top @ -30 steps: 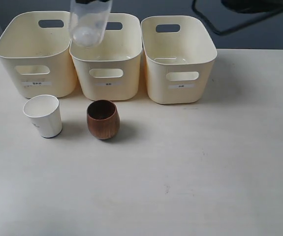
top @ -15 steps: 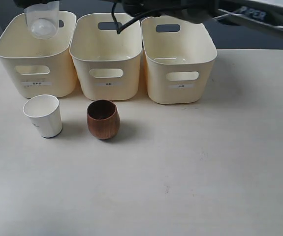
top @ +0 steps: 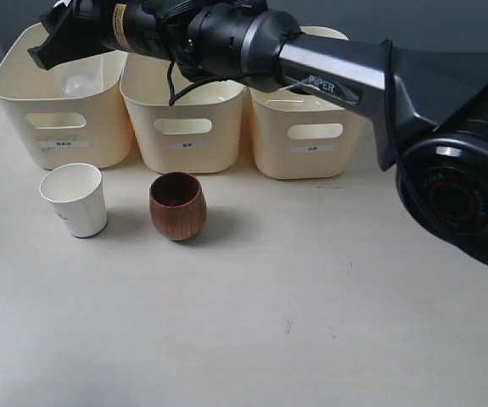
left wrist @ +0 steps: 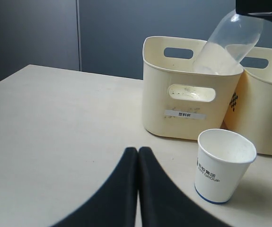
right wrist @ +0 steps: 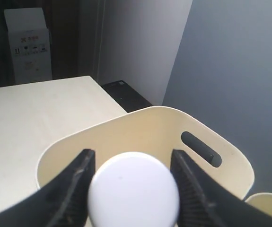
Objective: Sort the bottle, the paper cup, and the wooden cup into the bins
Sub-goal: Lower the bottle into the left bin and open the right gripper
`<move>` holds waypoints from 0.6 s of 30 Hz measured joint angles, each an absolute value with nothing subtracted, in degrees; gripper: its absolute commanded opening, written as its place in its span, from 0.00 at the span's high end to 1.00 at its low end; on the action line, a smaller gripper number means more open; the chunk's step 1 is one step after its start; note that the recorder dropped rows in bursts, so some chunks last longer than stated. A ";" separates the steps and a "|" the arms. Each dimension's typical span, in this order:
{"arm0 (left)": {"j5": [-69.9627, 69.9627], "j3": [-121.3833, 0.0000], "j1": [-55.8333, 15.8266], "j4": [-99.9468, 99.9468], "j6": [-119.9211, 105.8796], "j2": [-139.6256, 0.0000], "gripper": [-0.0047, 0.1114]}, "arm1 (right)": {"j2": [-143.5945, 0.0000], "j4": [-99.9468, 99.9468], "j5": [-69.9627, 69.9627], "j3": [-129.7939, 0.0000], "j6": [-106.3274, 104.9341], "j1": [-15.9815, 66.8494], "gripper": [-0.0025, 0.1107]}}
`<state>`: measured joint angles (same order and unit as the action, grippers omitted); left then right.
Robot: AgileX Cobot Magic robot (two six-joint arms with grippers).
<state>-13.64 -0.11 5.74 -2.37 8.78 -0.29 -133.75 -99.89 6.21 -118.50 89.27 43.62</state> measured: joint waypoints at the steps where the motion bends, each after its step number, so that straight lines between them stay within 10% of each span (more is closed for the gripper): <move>1: -13.64 -0.11 5.74 -2.37 8.78 -0.29 0.96 | -133.99 -99.89 5.90 -118.59 89.27 43.62 0.92; 18: -13.64 -0.11 5.74 -2.37 8.78 -0.29 0.96 | -134.63 -99.89 5.60 -118.83 89.27 43.62 0.55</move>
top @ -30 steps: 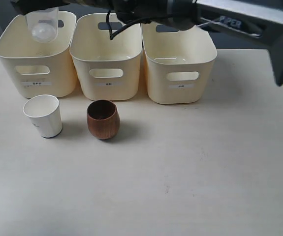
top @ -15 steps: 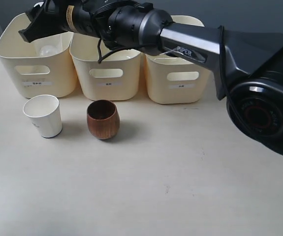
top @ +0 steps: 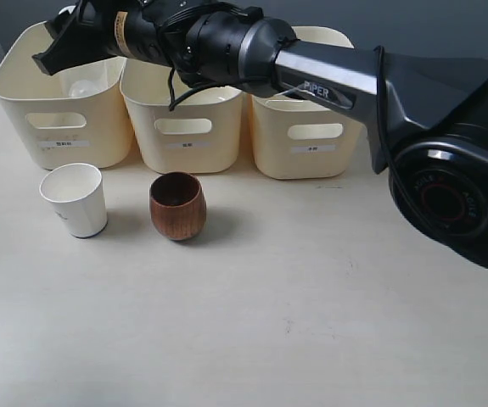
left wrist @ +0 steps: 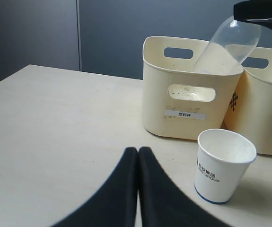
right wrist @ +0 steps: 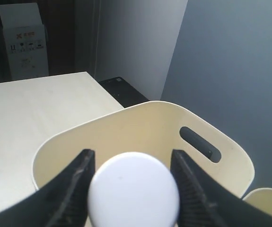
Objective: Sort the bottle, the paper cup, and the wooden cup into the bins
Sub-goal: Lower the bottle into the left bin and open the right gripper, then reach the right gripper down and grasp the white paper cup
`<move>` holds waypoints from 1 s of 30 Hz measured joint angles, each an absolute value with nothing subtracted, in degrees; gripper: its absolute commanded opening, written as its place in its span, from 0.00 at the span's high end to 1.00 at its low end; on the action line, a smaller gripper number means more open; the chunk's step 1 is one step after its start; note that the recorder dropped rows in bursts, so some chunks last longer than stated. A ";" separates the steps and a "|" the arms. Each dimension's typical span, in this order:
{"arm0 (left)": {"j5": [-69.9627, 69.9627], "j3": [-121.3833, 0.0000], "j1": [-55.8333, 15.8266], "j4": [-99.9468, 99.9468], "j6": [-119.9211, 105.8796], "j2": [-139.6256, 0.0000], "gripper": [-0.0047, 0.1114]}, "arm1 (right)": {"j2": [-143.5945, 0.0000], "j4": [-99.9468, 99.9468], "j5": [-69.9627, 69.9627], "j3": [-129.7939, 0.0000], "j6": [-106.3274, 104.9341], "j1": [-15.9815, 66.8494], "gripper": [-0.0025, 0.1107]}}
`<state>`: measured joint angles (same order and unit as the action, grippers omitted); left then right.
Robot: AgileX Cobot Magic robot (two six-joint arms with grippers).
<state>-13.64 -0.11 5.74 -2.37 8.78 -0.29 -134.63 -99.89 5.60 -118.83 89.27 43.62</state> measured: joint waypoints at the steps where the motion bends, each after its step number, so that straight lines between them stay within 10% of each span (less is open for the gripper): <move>1: -13.64 -0.11 5.74 -2.37 8.78 -0.29 0.96 | -134.63 -99.89 5.60 -118.83 89.36 43.62 0.54; 30: -13.64 -0.11 5.74 -2.37 8.78 -0.29 0.96 | -127.01 -99.89 26.26 -118.83 95.98 43.62 0.48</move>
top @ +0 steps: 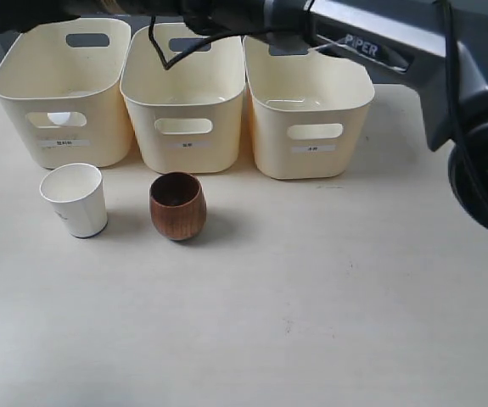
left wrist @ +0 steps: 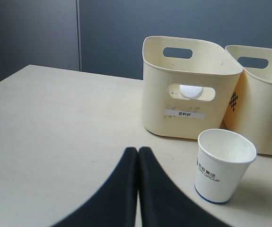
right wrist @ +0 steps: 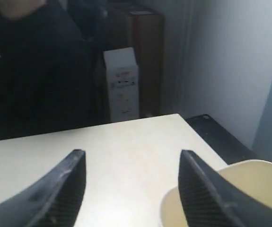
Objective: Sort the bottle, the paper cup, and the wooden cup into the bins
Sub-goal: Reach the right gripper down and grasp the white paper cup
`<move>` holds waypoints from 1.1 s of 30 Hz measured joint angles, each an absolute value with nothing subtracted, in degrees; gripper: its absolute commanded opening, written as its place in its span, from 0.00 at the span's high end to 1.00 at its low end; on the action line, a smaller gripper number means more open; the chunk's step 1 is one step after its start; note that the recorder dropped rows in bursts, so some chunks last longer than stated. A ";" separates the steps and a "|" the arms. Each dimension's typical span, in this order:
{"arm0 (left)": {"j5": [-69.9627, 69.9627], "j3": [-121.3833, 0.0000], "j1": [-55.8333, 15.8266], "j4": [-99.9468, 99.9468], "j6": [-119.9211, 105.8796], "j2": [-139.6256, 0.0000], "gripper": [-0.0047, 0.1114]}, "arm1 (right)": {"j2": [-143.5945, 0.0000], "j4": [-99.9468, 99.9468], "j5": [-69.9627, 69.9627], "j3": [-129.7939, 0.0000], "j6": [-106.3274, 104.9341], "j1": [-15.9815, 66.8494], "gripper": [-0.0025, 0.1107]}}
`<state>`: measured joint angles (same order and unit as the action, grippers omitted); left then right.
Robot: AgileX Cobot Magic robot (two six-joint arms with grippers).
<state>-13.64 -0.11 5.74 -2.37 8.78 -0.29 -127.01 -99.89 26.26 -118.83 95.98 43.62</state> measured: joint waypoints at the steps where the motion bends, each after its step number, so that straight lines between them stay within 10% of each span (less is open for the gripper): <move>1: -13.64 -0.11 5.74 -2.37 8.78 -0.29 0.96 | -126.51 -99.99 27.74 -118.83 96.42 43.62 0.48; 13: -13.64 -0.11 5.74 -2.37 8.78 -0.29 0.96 | -110.32 -100.09 35.33 -92.26 84.22 43.62 0.50; 33: -13.64 -0.11 5.74 -2.37 8.78 -0.29 0.96 | -126.50 -100.09 25.09 -90.74 68.29 48.17 0.50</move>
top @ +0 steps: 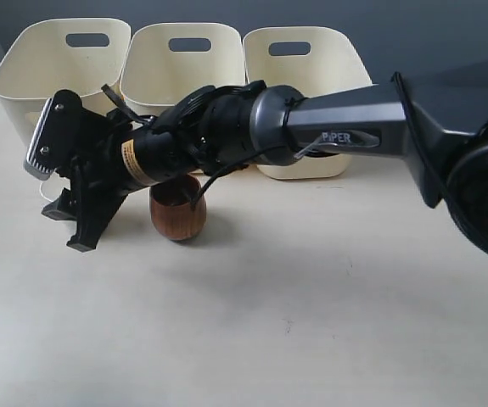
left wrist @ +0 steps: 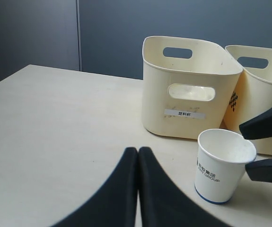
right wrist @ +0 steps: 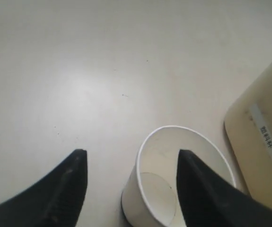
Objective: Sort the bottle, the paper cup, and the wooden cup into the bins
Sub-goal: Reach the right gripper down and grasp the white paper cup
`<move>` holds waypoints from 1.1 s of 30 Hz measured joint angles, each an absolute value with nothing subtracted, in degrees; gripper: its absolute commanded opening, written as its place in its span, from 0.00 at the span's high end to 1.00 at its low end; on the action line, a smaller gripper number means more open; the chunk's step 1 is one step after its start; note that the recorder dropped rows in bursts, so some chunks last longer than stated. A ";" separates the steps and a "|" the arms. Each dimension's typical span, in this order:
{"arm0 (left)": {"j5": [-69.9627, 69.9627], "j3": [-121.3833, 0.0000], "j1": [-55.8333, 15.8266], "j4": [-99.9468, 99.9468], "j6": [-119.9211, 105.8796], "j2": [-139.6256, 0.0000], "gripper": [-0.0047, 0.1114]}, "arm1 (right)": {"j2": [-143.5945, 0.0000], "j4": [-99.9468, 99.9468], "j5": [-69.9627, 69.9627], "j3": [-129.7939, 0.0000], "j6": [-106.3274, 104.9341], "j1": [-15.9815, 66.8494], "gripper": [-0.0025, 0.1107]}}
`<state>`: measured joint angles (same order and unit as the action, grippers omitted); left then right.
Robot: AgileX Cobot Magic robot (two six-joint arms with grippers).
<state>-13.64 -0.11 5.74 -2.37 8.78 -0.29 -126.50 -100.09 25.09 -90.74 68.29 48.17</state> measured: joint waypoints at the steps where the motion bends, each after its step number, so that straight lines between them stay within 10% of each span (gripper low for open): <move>1: -13.64 -0.11 5.74 -2.37 8.78 -0.29 0.96 | -126.63 -100.09 25.22 -90.74 68.14 48.17 0.50; 22: -13.64 -0.11 5.74 -2.37 8.78 -0.29 0.96 | -132.96 -99.98 23.35 -95.38 67.32 48.17 0.51; 33: -13.64 -0.11 5.74 -2.37 8.78 -0.29 0.96 | -133.56 -99.93 22.57 -95.47 69.49 48.17 0.95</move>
<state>-13.64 -0.11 5.74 -2.37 8.78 -0.29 -133.56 -99.93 22.57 -95.47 69.49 48.17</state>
